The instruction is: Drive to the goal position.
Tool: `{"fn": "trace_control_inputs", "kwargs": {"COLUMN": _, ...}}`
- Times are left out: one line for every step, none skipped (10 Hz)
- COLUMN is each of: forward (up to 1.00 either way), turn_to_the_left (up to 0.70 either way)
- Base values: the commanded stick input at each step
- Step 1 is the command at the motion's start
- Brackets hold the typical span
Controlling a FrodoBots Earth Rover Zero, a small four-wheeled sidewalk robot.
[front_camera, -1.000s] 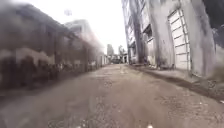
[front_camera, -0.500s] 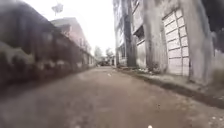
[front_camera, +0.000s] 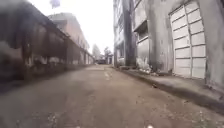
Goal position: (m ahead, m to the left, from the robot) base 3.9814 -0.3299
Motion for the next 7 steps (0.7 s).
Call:
{"fn": "trace_control_inputs", "kwargs": {"forward": 1.00, "turn_to_the_left": 0.27}}
{"fn": "trace_control_inputs", "kwargs": {"forward": 1.00, "turn_to_the_left": 0.09}}
{"fn": "trace_control_inputs", "kwargs": {"forward": 1.00, "turn_to_the_left": 0.00}}
{"fn": "trace_control_inputs", "kwargs": {"forward": 1.00, "turn_to_the_left": 0.00}}
{"fn": "trace_control_inputs", "kwargs": {"forward": 1.00, "turn_to_the_left": 0.00}}
{"fn": "trace_control_inputs", "kwargs": {"forward": 1.00, "turn_to_the_left": 0.00}}
{"fn": "trace_control_inputs", "kwargs": {"forward": 1.00, "turn_to_the_left": 0.00}}
